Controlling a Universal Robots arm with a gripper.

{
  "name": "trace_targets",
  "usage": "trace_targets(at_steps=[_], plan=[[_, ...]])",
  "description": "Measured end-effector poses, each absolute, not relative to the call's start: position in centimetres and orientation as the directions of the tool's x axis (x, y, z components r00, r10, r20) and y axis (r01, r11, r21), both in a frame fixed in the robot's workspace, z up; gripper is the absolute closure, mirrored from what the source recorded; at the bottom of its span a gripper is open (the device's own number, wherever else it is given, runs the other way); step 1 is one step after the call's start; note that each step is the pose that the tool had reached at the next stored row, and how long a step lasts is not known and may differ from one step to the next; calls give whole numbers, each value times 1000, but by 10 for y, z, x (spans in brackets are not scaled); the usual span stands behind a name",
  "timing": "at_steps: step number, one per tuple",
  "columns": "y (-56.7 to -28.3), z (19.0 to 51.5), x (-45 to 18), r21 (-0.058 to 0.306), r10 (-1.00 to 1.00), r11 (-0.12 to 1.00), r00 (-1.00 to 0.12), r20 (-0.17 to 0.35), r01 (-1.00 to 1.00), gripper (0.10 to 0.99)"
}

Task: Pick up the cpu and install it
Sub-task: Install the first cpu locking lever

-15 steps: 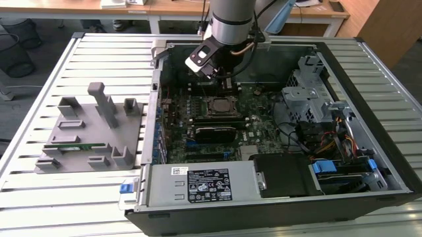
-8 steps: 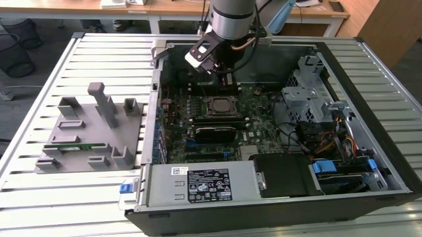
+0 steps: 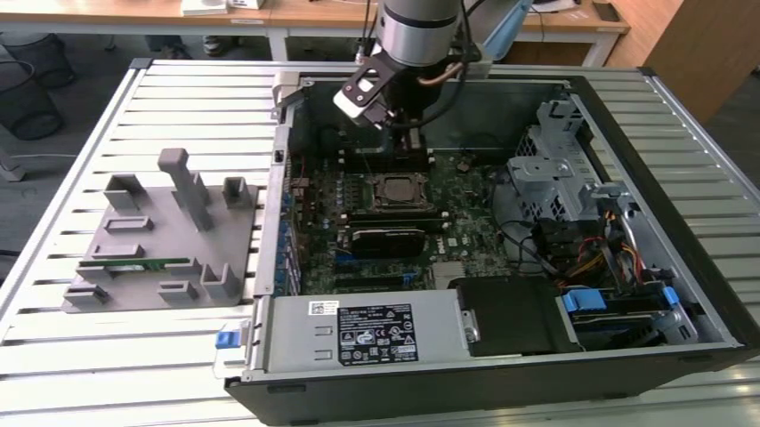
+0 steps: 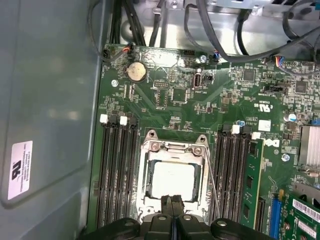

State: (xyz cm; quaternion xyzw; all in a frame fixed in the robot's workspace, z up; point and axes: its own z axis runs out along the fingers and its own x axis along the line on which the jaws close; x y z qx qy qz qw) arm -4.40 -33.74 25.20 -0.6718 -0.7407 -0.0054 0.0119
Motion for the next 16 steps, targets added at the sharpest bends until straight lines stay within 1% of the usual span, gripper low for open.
trace_targets(at_steps=[16], plan=[[-337, 251, -44, -8, 925, 379, -379, 25, 925, 980]])
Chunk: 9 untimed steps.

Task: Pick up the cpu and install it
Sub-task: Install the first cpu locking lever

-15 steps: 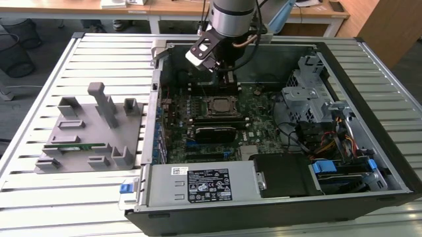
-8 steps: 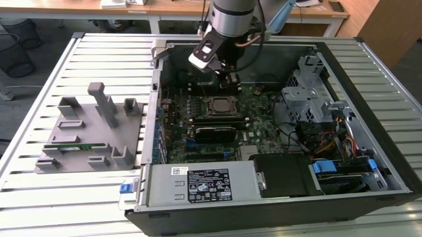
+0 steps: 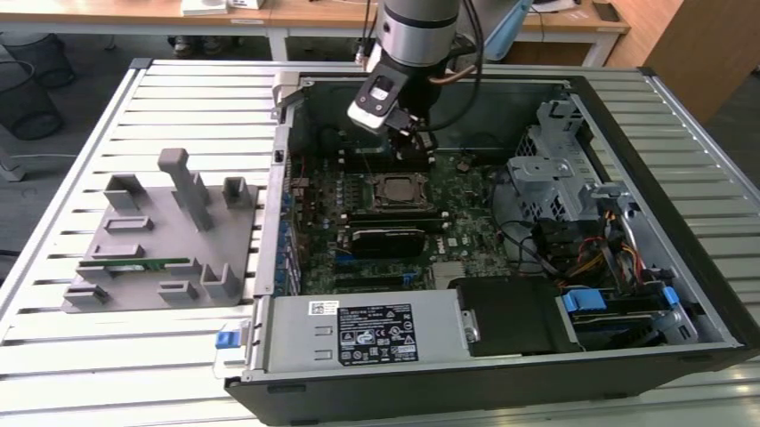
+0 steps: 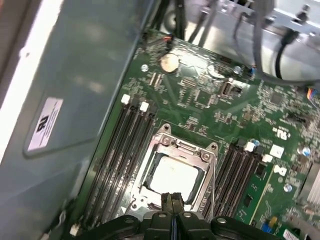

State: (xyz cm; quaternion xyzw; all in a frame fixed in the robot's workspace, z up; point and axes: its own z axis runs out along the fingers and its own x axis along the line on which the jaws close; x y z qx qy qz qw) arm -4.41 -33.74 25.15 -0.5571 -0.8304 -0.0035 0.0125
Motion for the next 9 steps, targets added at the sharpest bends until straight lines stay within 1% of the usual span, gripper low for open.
trace_targets(at_steps=[9], plan=[[-337, 251, -44, -8, 851, 525, -525, 25, 851, 980]])
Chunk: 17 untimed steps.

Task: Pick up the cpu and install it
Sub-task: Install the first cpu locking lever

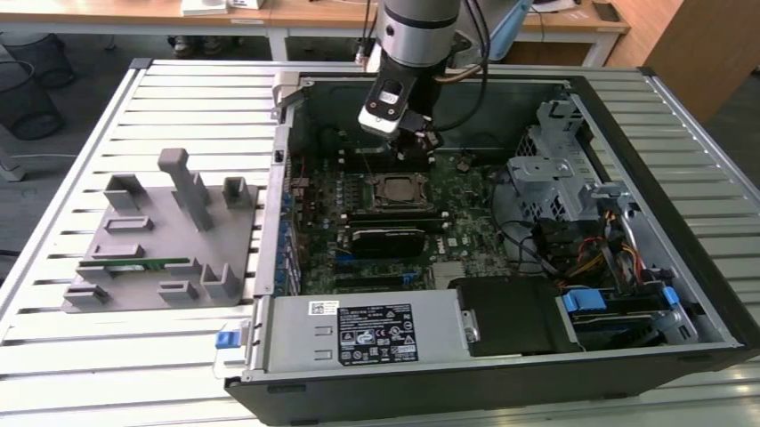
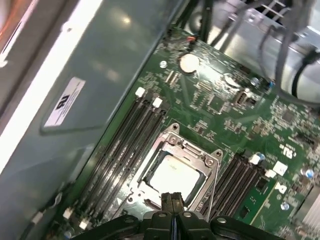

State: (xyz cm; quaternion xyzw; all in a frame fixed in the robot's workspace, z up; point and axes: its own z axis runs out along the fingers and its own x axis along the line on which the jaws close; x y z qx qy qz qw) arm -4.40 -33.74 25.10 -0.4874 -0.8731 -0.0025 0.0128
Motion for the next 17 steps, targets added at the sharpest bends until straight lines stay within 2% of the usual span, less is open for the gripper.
trace_targets(at_steps=[9, 17], plan=[[-337, 251, -44, -8, 757, 653, -653, 25, 757, 980], [-337, 251, -44, -6, 692, 722, -722, 24, 692, 980]])
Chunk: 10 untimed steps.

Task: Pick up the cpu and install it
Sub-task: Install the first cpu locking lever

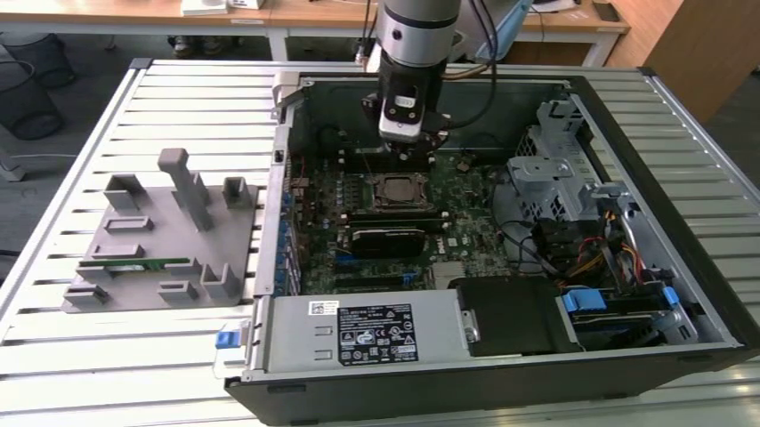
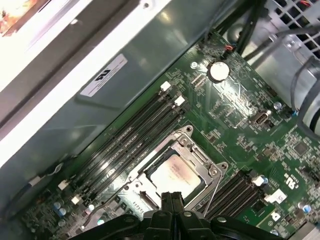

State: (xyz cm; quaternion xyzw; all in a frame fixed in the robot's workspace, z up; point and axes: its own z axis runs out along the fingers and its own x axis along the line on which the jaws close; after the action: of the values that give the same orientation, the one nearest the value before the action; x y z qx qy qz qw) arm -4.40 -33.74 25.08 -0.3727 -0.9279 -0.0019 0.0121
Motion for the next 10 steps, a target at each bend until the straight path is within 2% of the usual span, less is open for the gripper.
trace_targets(at_steps=[10], plan=[[-337, 251, -44, 14, 620, 784, -784, 12, 620, 980]])
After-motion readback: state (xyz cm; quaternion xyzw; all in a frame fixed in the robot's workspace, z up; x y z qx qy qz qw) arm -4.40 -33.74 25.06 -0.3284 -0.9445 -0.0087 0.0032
